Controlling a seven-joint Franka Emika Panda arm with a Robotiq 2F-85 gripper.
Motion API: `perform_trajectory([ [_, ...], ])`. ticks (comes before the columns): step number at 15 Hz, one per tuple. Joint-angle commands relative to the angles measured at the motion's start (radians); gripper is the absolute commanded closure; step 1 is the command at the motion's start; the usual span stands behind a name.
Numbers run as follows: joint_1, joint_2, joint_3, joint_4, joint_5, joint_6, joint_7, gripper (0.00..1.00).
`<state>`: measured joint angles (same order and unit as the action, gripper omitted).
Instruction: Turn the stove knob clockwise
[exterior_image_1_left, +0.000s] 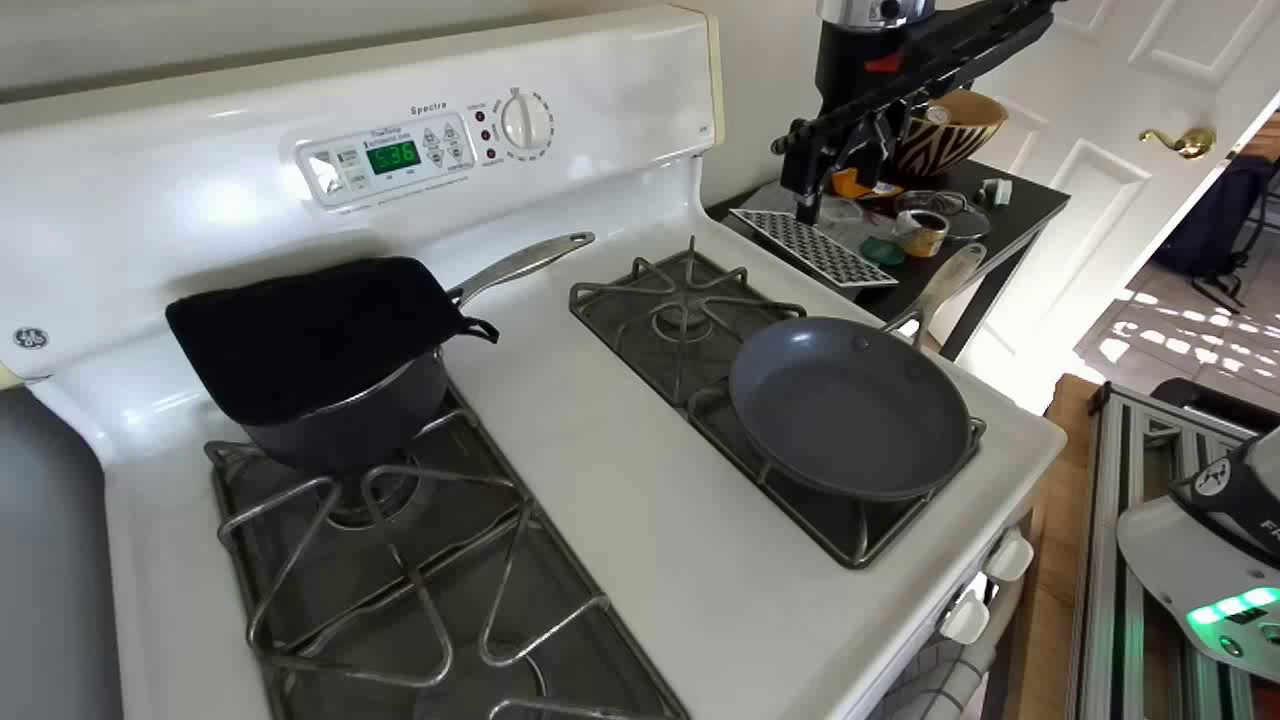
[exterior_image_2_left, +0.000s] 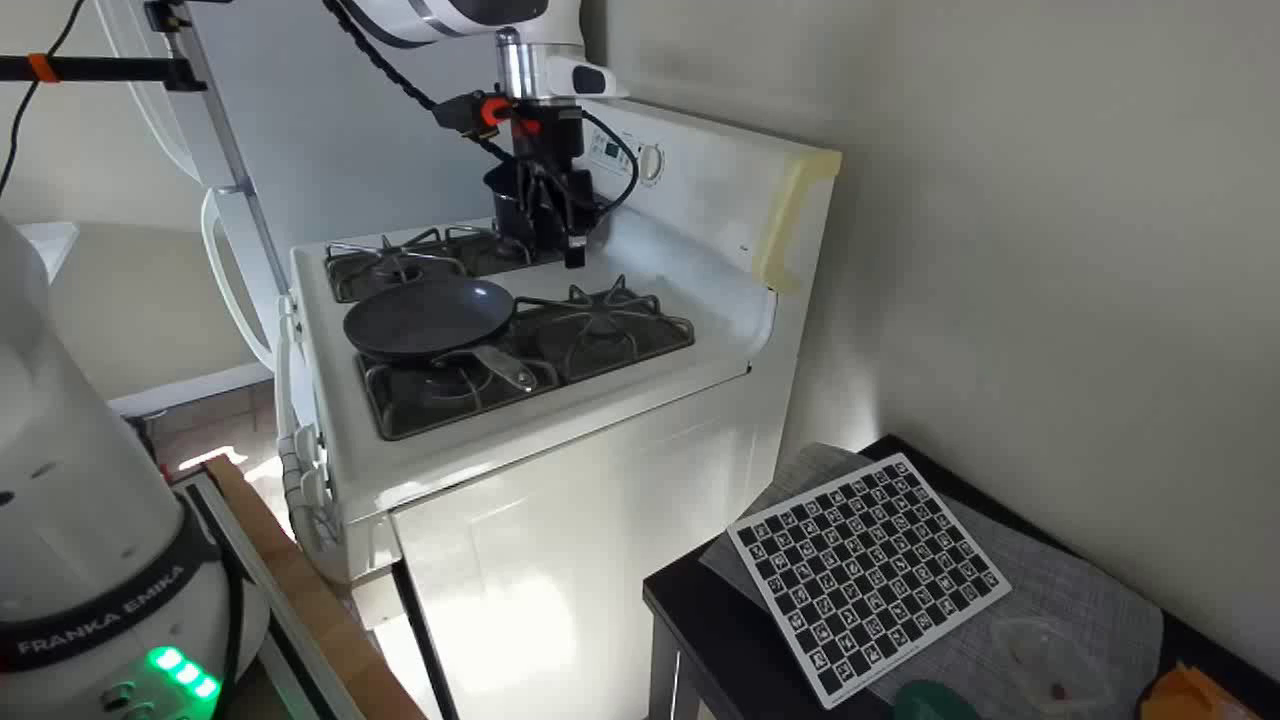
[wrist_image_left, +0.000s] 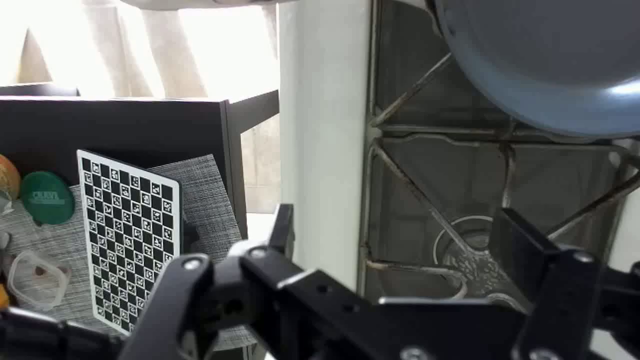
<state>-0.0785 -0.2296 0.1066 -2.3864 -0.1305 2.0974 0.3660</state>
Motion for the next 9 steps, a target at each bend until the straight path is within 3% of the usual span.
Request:
perform_trajectory([
  [1, 0.019, 0.001, -0.018, 0.001, -0.004, -0.002, 0.003, 0.00],
  [3, 0.019, 0.001, -0.018, 0.001, -0.004, -0.002, 0.003, 0.00],
  [9, 0.034, 0.032, 0.029, 0.024, -0.144, 0.258, 0.072, 0.00],
])
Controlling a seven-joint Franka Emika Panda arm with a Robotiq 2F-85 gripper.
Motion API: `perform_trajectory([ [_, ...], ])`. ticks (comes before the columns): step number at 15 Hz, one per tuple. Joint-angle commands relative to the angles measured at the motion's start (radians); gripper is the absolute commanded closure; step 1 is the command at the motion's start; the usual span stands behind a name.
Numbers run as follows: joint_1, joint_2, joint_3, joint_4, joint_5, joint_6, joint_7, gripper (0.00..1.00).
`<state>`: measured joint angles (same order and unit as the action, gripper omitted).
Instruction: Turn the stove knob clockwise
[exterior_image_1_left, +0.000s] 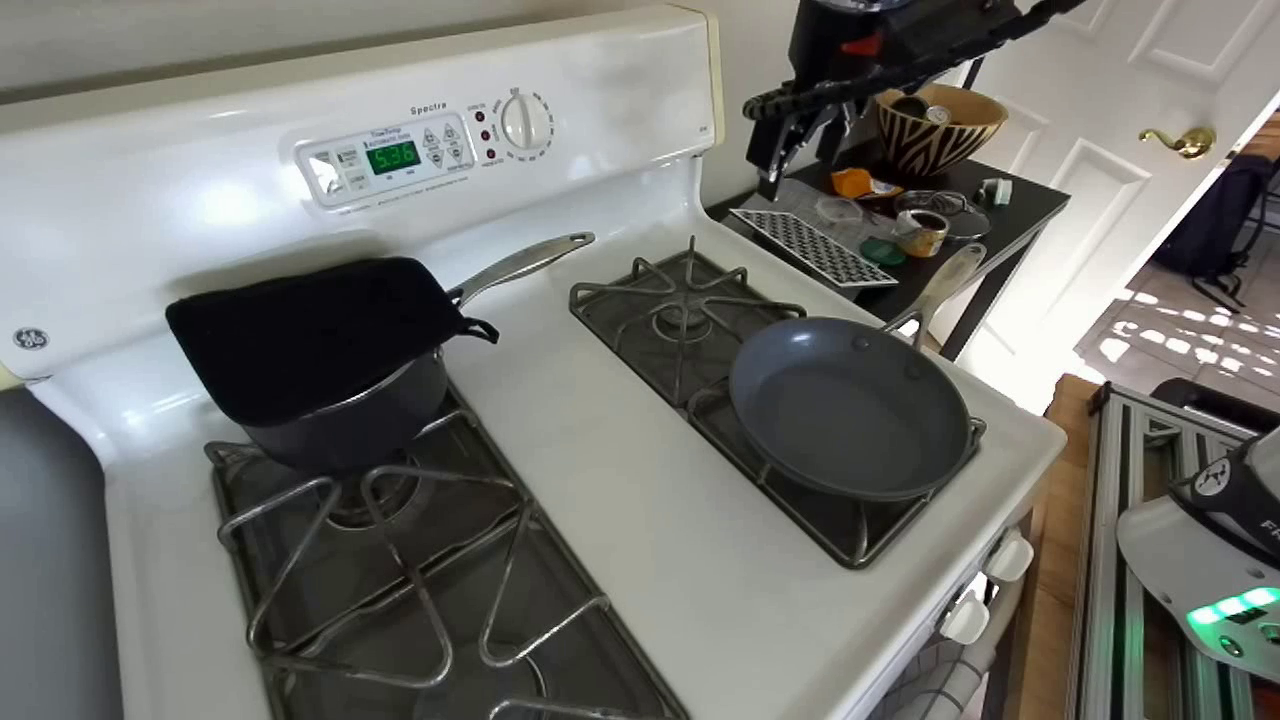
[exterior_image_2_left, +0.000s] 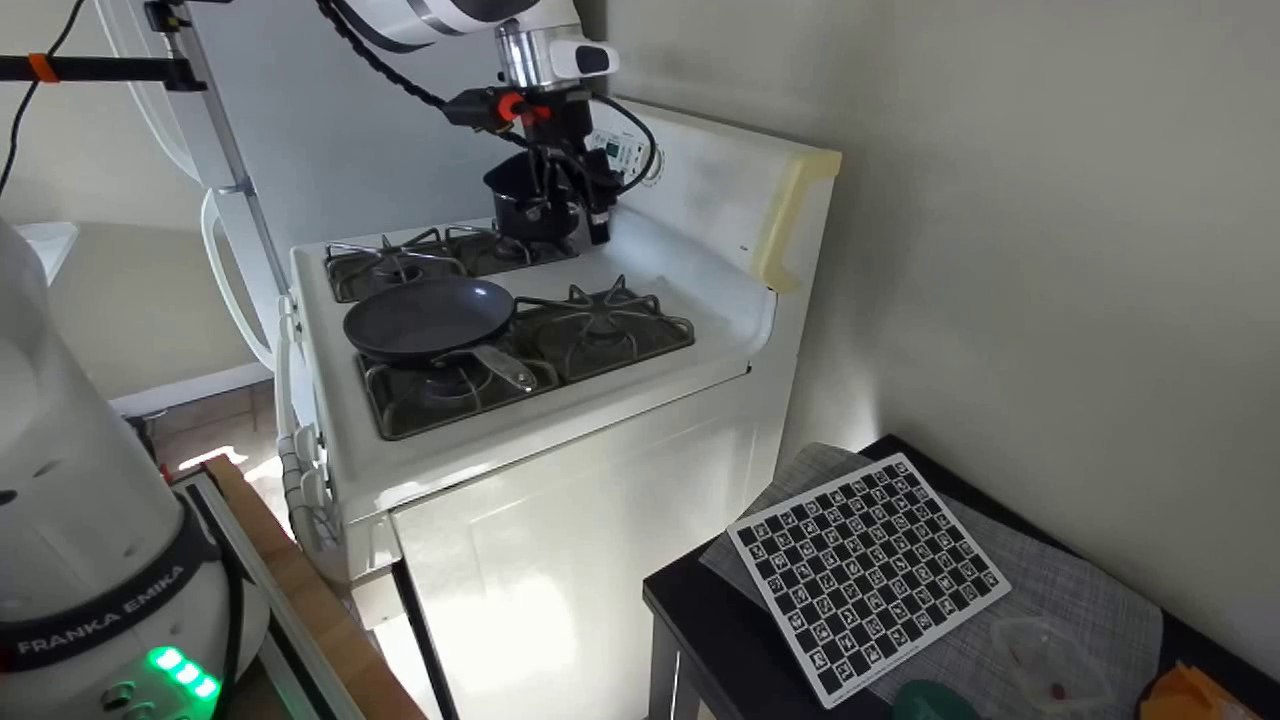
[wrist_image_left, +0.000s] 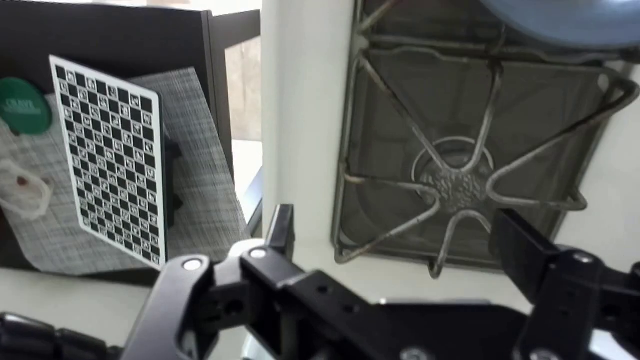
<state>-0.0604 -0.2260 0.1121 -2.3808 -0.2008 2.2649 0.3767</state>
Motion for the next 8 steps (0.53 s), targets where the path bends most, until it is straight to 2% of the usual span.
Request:
perform_trajectory([
  [1, 0.020, 0.039, 0.034, 0.027, -0.089, 0.121, 0.081, 0.00],
  [8, 0.031, 0.147, 0.090, 0.159, -0.276, 0.246, 0.306, 0.00],
])
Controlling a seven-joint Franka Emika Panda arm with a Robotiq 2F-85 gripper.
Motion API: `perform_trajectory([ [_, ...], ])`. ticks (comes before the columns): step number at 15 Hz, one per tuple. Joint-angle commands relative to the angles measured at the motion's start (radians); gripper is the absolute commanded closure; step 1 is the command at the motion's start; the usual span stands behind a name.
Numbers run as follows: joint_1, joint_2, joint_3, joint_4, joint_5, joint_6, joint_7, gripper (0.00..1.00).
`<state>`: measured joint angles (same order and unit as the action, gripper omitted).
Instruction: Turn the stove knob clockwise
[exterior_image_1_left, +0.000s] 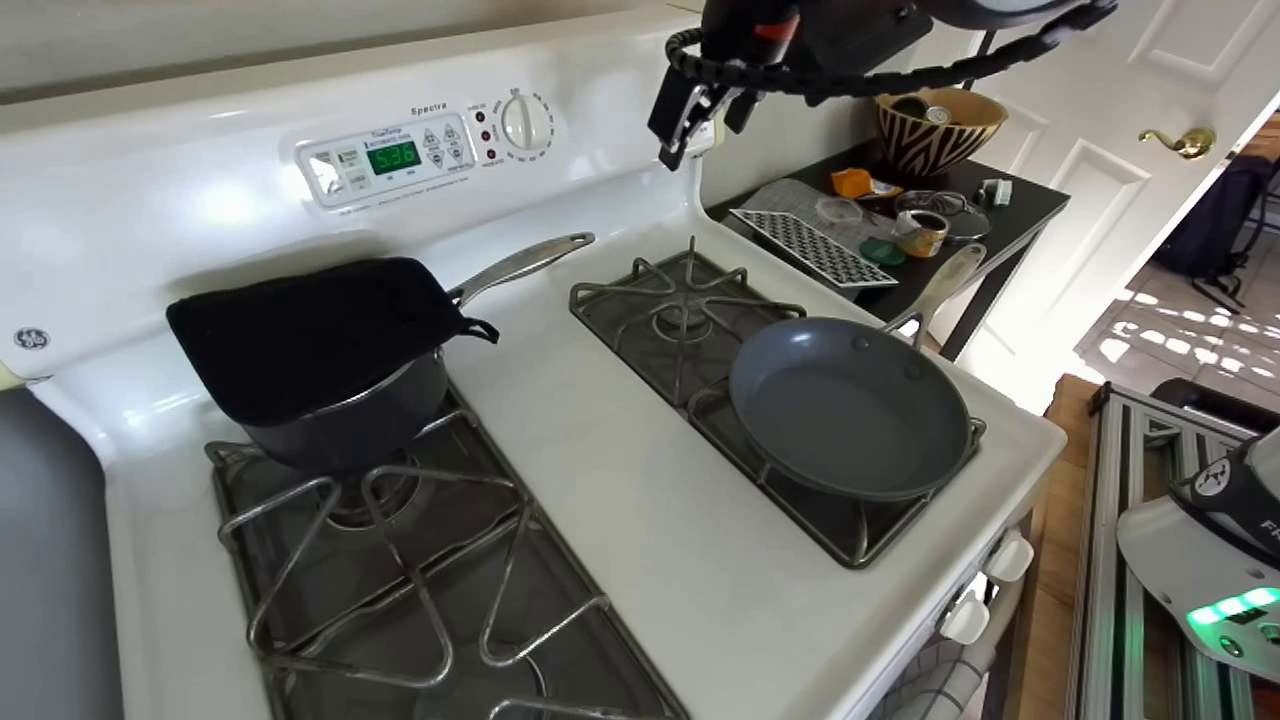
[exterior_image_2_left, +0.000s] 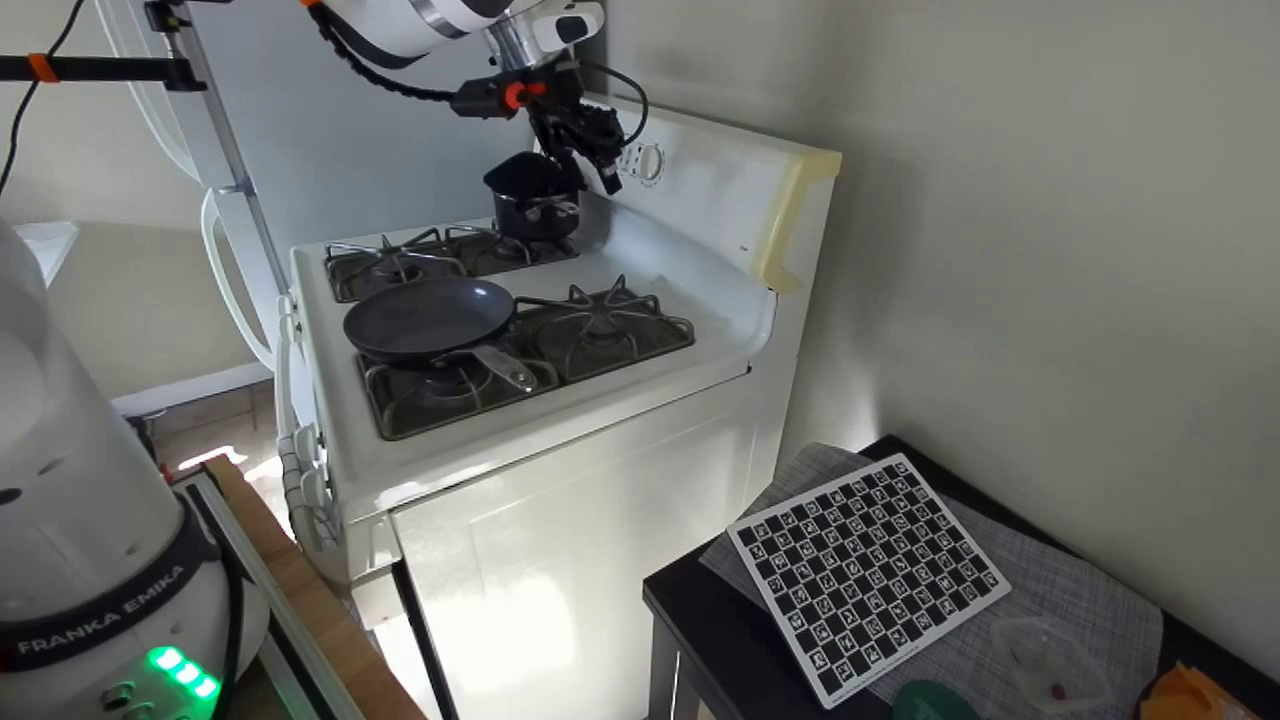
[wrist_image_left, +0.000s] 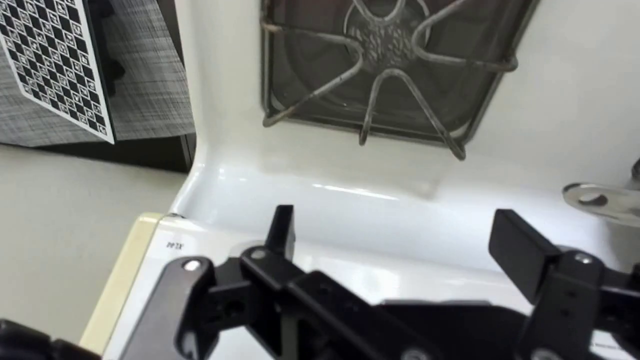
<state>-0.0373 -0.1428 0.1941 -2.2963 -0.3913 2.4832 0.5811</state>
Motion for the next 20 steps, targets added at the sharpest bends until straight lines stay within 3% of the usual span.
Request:
perform_trajectory([
  [1, 0.013, 0.085, 0.009, 0.103, -0.113, 0.033, 0.139, 0.00],
  [6, 0.062, 0.180, -0.013, 0.231, -0.250, 0.030, 0.281, 0.00],
  [10, 0.114, 0.248, -0.037, 0.311, -0.277, 0.033, 0.294, 0.00],
  [11, 0.114, 0.201, -0.049, 0.265, -0.241, 0.024, 0.259, 0.00],
  [20, 0.149, 0.253, -0.073, 0.296, -0.250, 0.072, 0.274, 0.00],
])
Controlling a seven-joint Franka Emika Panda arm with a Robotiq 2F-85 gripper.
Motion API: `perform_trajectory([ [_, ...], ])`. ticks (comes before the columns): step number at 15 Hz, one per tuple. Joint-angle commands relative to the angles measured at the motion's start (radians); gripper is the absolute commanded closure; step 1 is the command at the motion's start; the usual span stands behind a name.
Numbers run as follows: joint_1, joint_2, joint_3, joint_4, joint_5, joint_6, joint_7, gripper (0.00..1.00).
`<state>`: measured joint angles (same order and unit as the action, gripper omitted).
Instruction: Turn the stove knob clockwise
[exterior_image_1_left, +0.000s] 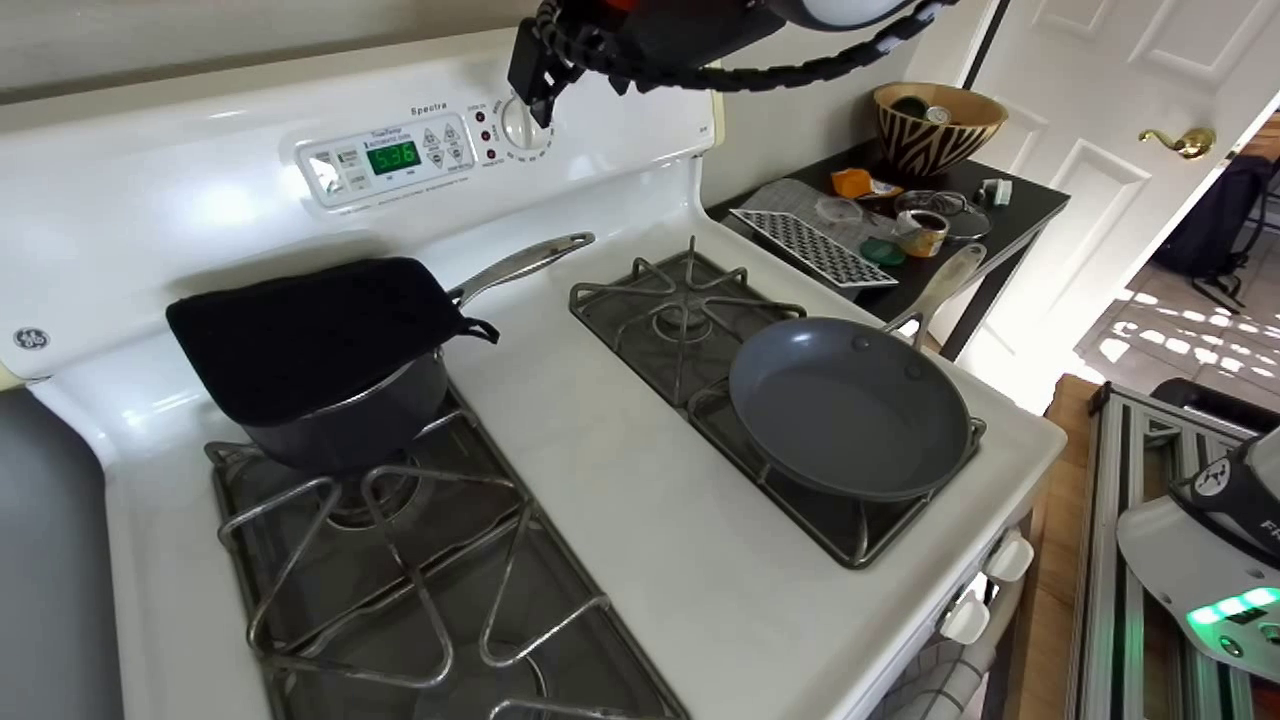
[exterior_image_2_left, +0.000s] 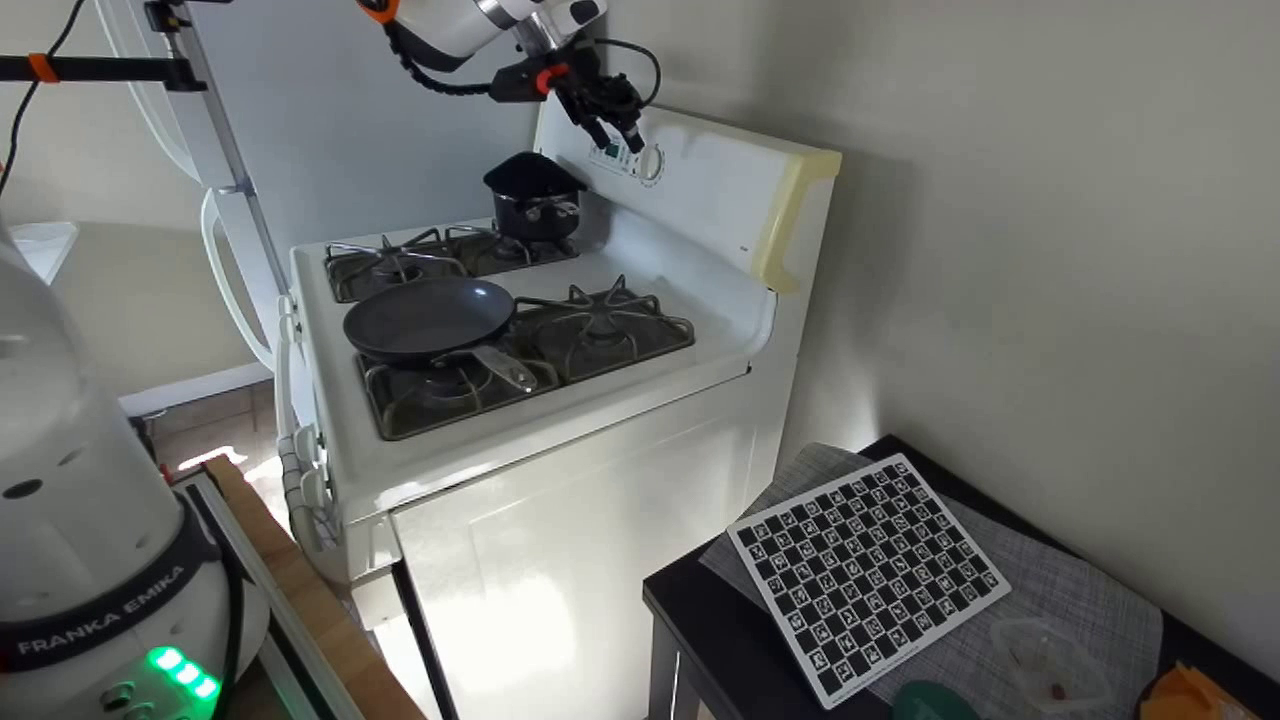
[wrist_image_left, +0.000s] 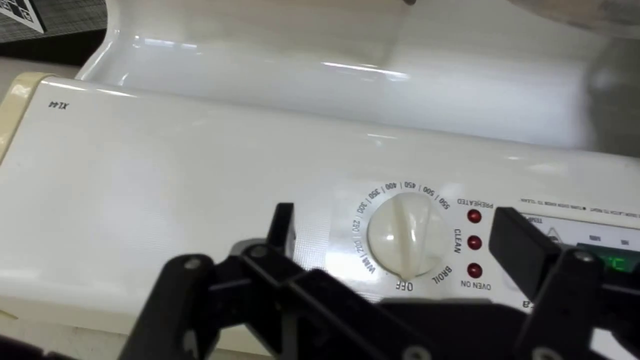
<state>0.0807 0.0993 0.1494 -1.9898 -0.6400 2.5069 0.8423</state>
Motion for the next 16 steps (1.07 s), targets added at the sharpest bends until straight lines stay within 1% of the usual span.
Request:
perform_trajectory([
  [1, 0.035, 0.016, -0.033, -0.011, -0.009, 0.068, 0.017, 0.00],
  [5, 0.051, 0.043, -0.058, -0.001, -0.029, 0.143, 0.021, 0.00],
  [6, 0.031, 0.050, -0.042, 0.002, -0.046, 0.150, 0.030, 0.00],
  [16, 0.032, 0.075, -0.056, 0.012, -0.062, 0.159, 0.026, 0.00],
])
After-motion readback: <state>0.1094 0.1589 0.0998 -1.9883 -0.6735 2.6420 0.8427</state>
